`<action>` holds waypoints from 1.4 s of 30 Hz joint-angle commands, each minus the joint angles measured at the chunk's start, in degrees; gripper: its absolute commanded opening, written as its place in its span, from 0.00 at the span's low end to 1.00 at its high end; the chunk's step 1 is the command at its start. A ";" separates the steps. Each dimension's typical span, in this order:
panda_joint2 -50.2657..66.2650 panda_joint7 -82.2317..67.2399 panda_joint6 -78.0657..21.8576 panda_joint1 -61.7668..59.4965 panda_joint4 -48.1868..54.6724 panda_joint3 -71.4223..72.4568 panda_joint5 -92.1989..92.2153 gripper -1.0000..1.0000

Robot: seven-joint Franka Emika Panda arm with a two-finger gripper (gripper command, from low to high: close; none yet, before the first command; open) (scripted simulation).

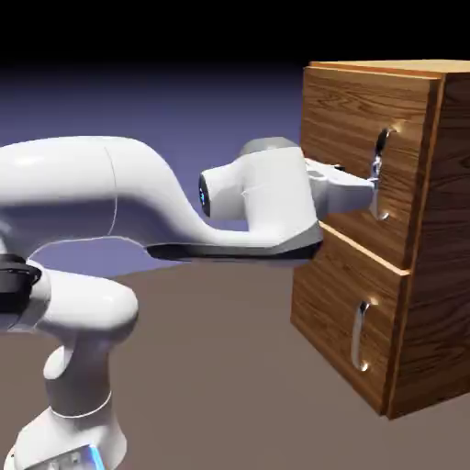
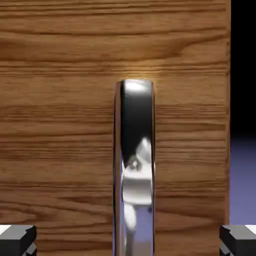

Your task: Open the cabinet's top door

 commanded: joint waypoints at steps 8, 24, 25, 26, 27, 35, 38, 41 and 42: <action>4.38 1.11 -2.77 8.28 5.82 -4.94 -0.47 0.00; 0.78 -5.10 -19.66 -22.79 -17.56 25.53 25.69 0.00; -0.17 -6.09 -21.07 -24.08 -18.99 27.60 28.17 0.00; -1.13 -7.06 -22.49 -25.21 -20.33 29.64 30.66 0.00; -2.09 -7.99 -23.93 -26.20 -21.60 31.65 33.15 0.00; -8.60 -14.02 -36.46 -29.46 -28.71 47.30 53.08 0.00; -9.88 -15.44 -41.83 -29.07 -29.94 53.35 60.56 0.00; -10.15 -16.27 -47.57 -28.25 -30.28 59.57 67.93 0.00; -9.98 -16.41 -49.53 -27.95 -30.18 61.64 70.32 0.00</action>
